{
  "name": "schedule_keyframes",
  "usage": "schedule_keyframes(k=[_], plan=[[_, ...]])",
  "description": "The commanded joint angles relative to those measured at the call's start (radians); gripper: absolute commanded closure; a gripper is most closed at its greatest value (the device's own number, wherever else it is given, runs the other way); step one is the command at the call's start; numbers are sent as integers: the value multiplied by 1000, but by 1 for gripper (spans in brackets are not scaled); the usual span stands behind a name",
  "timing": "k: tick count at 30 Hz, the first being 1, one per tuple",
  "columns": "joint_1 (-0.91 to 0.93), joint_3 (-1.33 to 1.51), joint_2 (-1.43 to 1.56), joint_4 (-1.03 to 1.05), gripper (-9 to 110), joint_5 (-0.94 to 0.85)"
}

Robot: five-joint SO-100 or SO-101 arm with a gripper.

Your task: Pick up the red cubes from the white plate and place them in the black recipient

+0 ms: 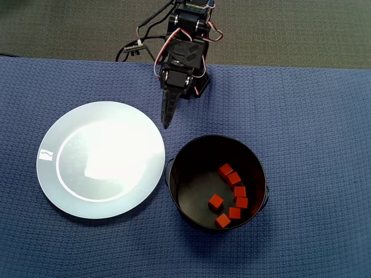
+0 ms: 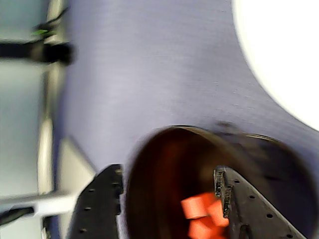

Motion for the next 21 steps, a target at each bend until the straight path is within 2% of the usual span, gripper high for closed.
schedule_keyframes(k=[1,8,21], plan=[[-12,129,112,38,89,81],[-121,397,333,133,89,150],[-147,667,359,48,92,160]])
